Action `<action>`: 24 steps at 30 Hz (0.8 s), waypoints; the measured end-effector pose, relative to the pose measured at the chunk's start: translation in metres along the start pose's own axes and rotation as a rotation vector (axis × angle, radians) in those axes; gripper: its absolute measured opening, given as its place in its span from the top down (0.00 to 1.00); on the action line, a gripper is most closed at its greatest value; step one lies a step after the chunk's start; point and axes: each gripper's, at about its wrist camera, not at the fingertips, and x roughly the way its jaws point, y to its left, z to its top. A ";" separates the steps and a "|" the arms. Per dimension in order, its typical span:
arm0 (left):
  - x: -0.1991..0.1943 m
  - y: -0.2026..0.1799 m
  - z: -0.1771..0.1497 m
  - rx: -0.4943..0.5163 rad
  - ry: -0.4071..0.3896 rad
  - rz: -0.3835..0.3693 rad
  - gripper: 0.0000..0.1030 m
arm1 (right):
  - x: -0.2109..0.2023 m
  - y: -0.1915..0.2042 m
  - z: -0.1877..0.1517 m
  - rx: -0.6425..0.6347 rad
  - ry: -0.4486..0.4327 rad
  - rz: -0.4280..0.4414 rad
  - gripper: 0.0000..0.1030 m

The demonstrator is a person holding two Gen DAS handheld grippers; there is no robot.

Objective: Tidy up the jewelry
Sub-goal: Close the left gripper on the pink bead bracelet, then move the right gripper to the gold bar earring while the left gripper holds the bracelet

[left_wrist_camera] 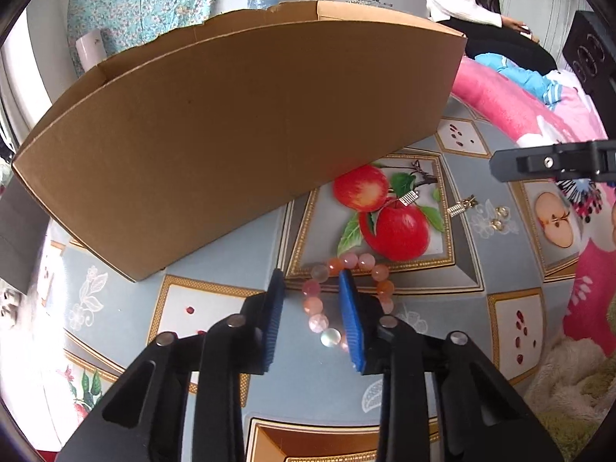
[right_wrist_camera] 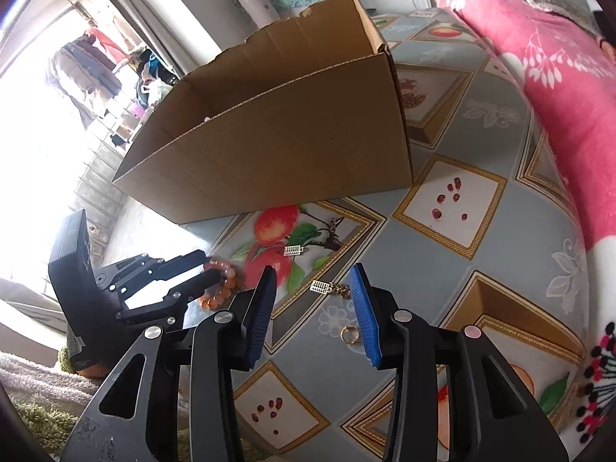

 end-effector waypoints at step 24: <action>-0.001 0.006 -0.004 -0.016 -0.031 -0.005 0.91 | 0.023 0.034 -0.004 -0.148 0.020 -0.192 0.43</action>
